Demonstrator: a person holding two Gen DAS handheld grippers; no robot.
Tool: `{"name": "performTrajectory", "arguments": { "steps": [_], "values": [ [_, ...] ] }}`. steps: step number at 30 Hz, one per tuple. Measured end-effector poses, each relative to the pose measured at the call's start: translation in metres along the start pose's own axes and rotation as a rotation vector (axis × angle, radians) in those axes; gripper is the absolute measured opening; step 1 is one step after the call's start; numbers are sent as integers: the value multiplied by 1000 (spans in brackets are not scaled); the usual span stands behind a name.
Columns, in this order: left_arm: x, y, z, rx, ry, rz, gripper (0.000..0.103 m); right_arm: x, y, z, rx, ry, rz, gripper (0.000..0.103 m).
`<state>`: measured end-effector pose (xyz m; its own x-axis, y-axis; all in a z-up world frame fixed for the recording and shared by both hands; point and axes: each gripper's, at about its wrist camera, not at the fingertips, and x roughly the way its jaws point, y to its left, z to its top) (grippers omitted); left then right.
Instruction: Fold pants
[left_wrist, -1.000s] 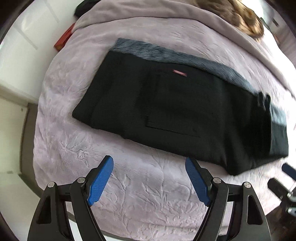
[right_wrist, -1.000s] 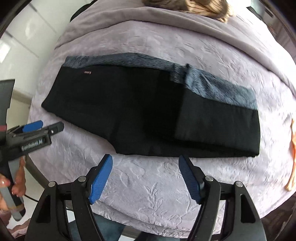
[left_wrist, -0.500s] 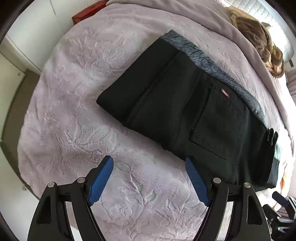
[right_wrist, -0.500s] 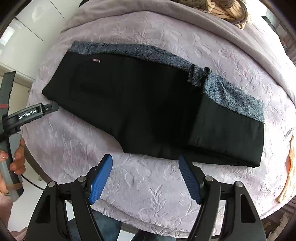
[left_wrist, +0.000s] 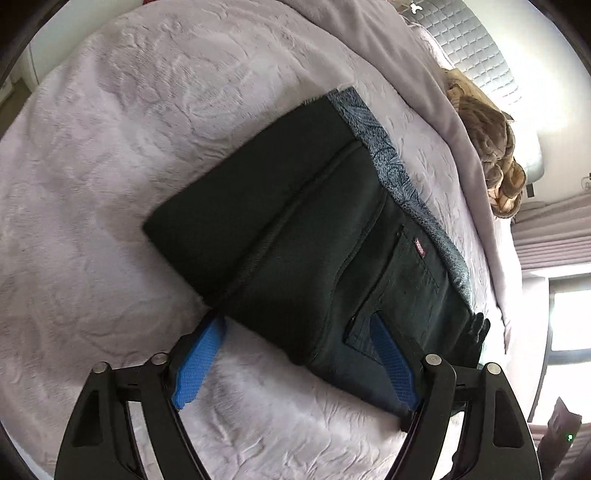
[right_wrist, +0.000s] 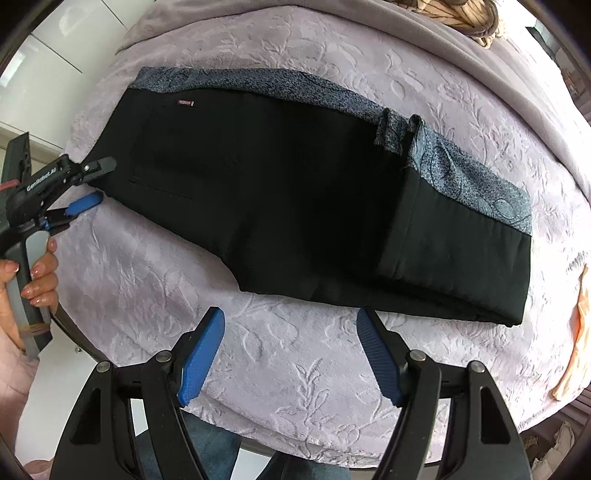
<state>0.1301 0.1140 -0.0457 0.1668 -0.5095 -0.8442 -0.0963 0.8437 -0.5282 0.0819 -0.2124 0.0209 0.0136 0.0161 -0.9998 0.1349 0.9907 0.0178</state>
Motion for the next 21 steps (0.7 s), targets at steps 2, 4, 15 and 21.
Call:
{"name": "performTrajectory", "arguments": {
  "steps": [2,4,15,21],
  "values": [
    [5,1,2,10,0,10,81,1,0,0,1,4,-1,77],
    [8,-11,-1,13,0,17,81,1,1,-1,0,2,0,77],
    [1,-23,-2,14,-46,-33,87,6,9,0,-22,8,7,77],
    [5,-19,4,-9,-63,-91,87,-1,7,1,-11,-20,26,77]
  ]
}}
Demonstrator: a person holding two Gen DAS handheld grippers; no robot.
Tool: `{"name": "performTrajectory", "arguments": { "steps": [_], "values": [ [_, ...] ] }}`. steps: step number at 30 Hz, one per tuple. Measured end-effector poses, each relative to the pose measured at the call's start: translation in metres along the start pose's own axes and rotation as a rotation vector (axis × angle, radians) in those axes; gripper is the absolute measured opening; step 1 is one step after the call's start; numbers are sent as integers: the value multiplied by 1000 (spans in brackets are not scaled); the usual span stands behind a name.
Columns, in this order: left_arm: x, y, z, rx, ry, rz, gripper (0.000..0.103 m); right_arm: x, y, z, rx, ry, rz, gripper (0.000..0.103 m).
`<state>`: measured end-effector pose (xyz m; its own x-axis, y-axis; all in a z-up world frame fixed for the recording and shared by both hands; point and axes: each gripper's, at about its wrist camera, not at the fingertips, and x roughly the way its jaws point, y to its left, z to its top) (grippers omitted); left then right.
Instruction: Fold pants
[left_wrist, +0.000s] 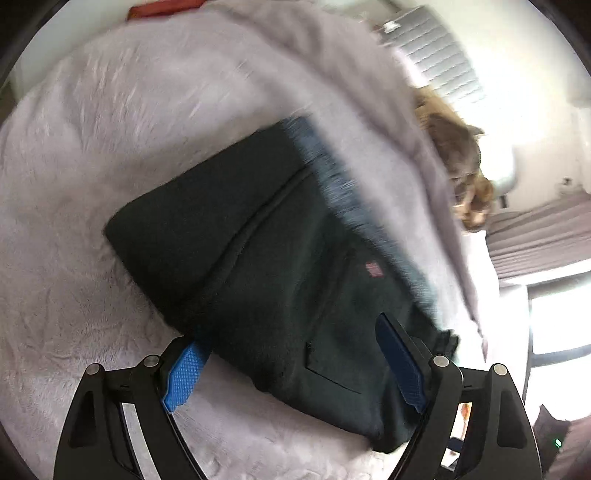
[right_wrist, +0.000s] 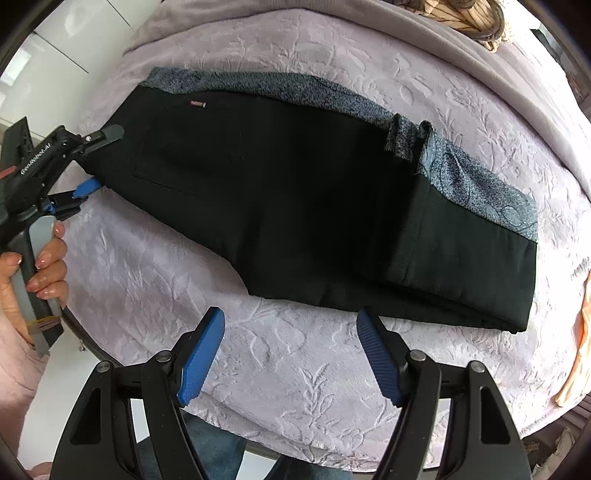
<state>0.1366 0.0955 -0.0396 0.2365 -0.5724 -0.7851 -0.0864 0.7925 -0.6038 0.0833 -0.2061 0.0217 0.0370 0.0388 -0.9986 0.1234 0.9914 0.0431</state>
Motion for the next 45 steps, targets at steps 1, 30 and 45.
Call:
{"name": "performTrajectory", "arguments": {
  "steps": [1,30,45],
  "values": [
    [5,3,0,-13,7,13,87,0,0,1,-1,-1,3,77],
    [8,-77,-23,421,-129,533,40,-24,120,195,-266,35,264,77],
    [29,-101,-46,614,-170,726,40,77,239,230,-409,408,173,77]
  ]
}}
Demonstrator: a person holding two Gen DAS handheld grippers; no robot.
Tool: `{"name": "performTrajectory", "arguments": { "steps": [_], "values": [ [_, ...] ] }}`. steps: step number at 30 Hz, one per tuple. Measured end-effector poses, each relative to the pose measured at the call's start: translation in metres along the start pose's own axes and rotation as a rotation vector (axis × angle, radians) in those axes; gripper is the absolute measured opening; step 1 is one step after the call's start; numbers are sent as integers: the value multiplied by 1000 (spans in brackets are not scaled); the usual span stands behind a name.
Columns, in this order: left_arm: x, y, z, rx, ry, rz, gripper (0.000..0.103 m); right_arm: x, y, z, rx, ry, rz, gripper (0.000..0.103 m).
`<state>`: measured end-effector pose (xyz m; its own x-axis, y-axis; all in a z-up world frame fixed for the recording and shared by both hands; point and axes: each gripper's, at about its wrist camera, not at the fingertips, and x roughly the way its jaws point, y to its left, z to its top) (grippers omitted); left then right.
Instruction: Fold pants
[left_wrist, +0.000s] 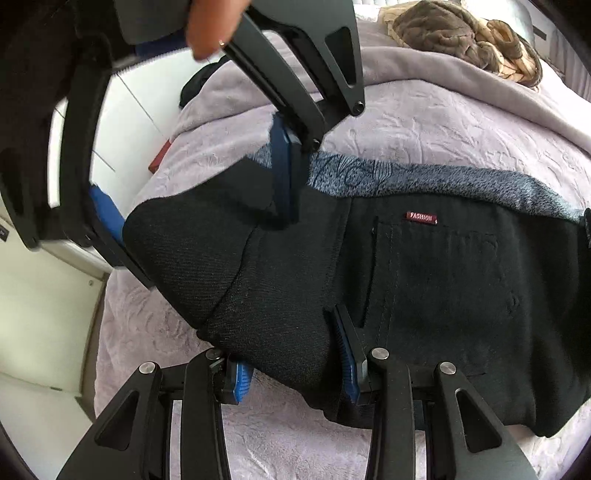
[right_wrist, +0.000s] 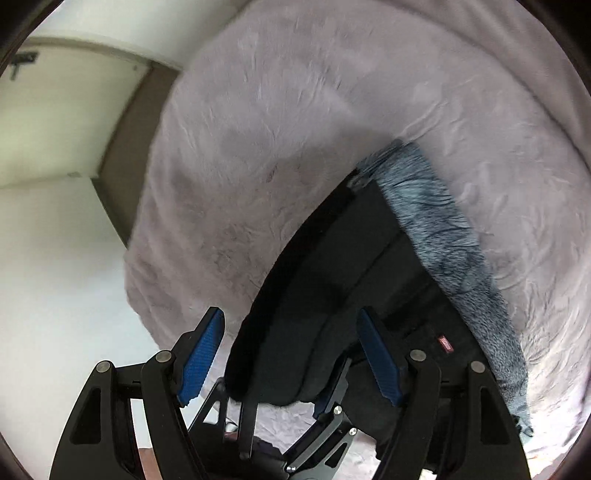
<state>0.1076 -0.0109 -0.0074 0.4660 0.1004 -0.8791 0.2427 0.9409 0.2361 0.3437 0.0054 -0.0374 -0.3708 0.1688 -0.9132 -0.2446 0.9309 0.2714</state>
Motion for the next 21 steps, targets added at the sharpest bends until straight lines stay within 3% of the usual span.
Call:
{"name": "performTrajectory", "arguments": {
  "steps": [2,5,8,16,21],
  "values": [
    [-2,-3,0,15,-5,9,40,11,0,4,-4,47,-13,76],
    [-12,-8,2,47,-26,14,40,8,-8,1,11,44,62,25],
    [-34,-18,4,99,-77,25,40,-14,-18,-14,-7,-27,91,13],
    [-129,-62,27,200,-272,-31,40,-93,-88,-116,85,-307,419,13],
    [-181,-115,33,319,-371,-105,40,-129,-153,-221,166,-532,581,14]
  ]
}}
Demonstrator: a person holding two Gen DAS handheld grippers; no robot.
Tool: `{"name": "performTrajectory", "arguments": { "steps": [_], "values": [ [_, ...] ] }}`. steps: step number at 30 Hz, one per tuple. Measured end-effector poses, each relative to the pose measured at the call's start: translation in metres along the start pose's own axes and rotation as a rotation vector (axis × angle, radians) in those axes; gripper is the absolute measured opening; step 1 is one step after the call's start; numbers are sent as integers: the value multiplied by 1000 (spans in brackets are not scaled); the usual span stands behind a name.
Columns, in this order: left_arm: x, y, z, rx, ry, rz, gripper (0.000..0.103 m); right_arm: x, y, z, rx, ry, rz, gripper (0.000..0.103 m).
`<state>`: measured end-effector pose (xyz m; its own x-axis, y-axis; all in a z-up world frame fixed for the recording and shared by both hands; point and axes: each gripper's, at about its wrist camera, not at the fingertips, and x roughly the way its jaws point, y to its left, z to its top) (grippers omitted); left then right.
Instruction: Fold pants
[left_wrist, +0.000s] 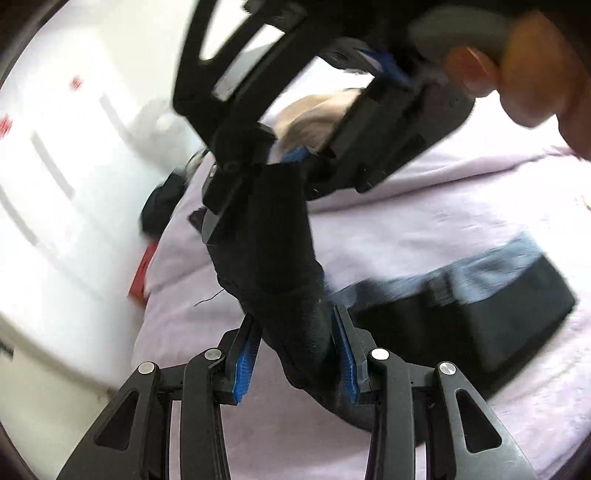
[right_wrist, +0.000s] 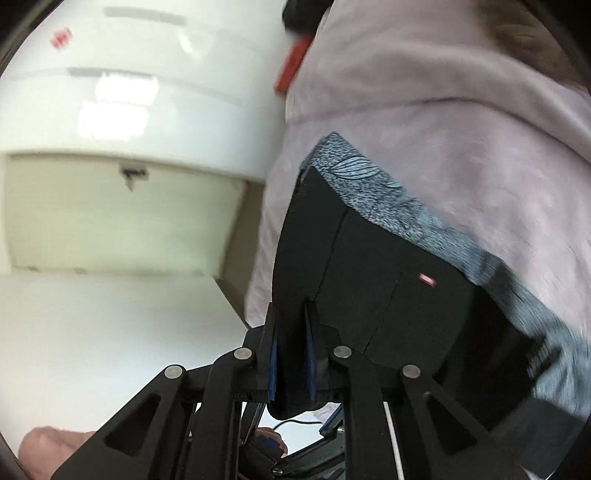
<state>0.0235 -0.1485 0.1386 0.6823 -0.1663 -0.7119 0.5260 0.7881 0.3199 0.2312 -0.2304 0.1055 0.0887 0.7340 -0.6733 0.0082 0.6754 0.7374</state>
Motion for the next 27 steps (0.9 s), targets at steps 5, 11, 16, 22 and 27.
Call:
{"name": "performTrajectory", "arguments": {
  "steps": [5,11,16,22,27],
  "values": [
    [-25,-84,29,156,-68,-98,40,-99,-58,-76,78,-204,94,14],
    [-25,-198,31,353,-51,-206,40,-166,-156,-163,207,-376,137,14],
    [-3,-270,8,484,13,-243,40,-168,-250,-218,360,-440,166,14],
    [17,-299,-15,574,65,-228,44,-134,-333,-254,487,-440,151,14],
    [11,-278,-20,529,104,-291,65,-123,-339,-264,499,-454,140,19]
  ]
}}
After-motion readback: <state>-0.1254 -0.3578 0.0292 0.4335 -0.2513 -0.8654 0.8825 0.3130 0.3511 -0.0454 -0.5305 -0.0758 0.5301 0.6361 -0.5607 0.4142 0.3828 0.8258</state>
